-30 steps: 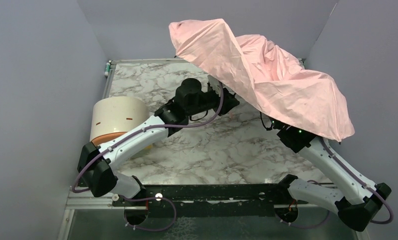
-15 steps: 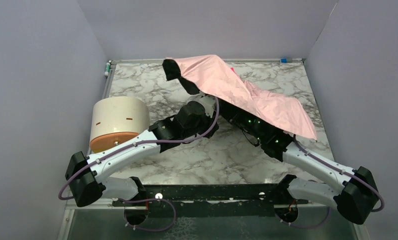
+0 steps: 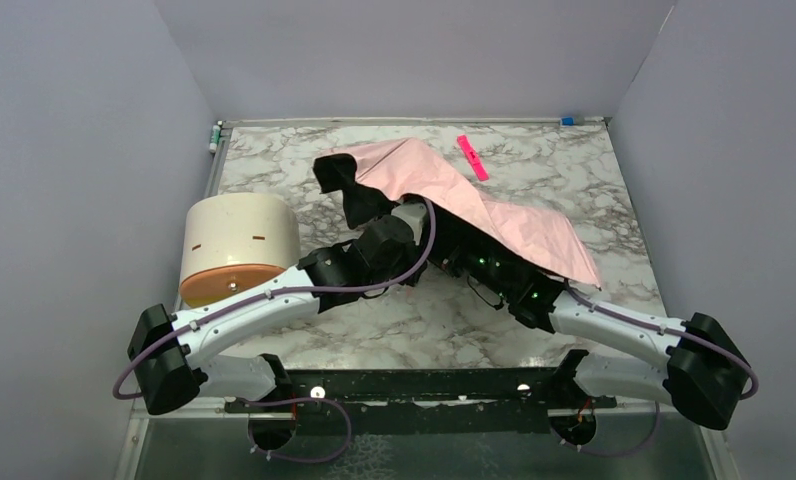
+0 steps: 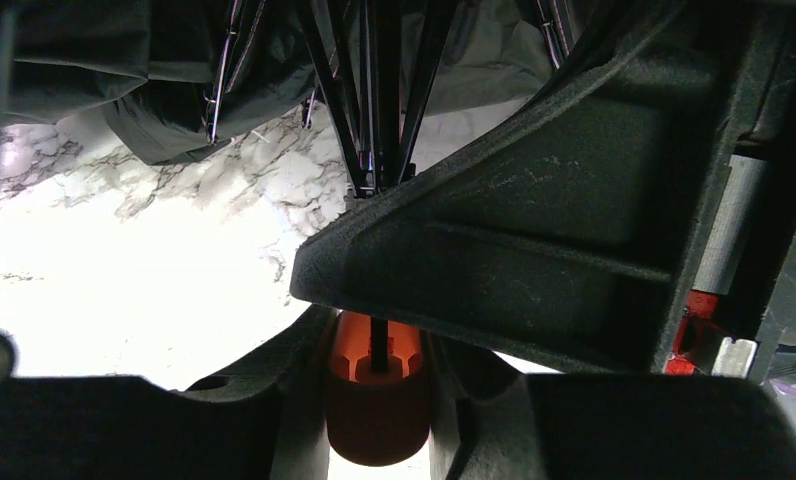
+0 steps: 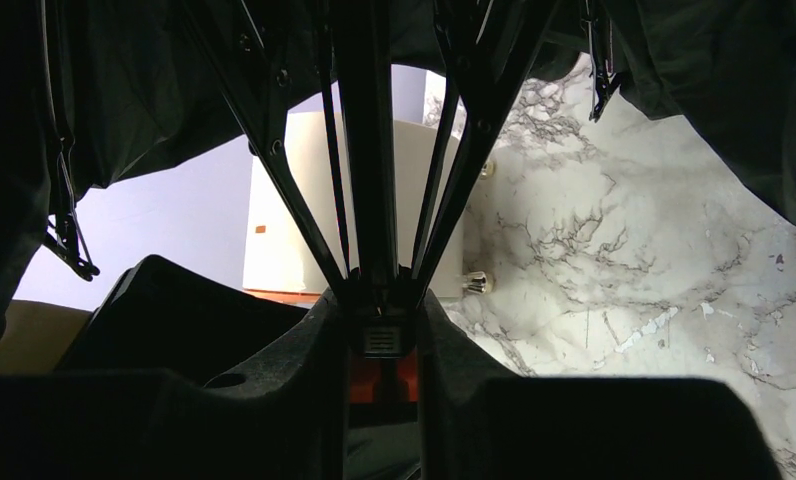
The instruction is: Put away the umbrella
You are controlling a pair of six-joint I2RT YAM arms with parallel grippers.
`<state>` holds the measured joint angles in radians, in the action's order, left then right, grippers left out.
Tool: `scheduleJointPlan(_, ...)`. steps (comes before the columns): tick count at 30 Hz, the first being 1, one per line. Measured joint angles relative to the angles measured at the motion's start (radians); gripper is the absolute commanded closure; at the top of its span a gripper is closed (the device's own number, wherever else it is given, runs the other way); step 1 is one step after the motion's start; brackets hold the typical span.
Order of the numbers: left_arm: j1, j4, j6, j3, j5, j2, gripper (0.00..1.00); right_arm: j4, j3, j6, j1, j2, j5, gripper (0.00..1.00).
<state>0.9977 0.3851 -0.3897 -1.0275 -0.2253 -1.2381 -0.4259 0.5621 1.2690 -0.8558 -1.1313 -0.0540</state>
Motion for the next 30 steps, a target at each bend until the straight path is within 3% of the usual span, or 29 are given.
scheduleJointPlan(2,0.002,-0.003,-0.004,0.003,-0.001,0.0,0.98,0.0,-0.006,0.005,-0.003,0.006,-0.009,0.99)
scheduleJointPlan(7,0.015,-0.044,-0.02,0.012,0.009,0.0,0.62,0.02,-0.037,0.019,-0.016,0.07,-0.063,0.99)
scheduleJointPlan(12,0.018,-0.116,-0.055,0.056,0.042,0.025,0.4,0.055,-0.08,0.052,-0.035,0.16,-0.124,0.99)
scheduleJointPlan(16,0.013,-0.151,-0.077,0.098,0.057,0.051,0.33,0.105,-0.081,0.052,-0.049,0.201,-0.145,0.99)
scheduleJointPlan(23,0.005,-0.19,-0.092,0.145,0.093,0.068,0.31,0.151,-0.081,0.047,-0.06,0.214,-0.147,0.99)
scheduleJointPlan(26,0.001,-0.195,-0.088,0.145,0.108,0.068,0.22,0.152,-0.081,0.044,-0.06,0.216,-0.148,0.99)
scheduleJointPlan(30,-0.015,-0.196,-0.068,0.145,0.138,0.068,0.2,0.16,-0.081,0.037,-0.061,0.224,-0.153,0.99)
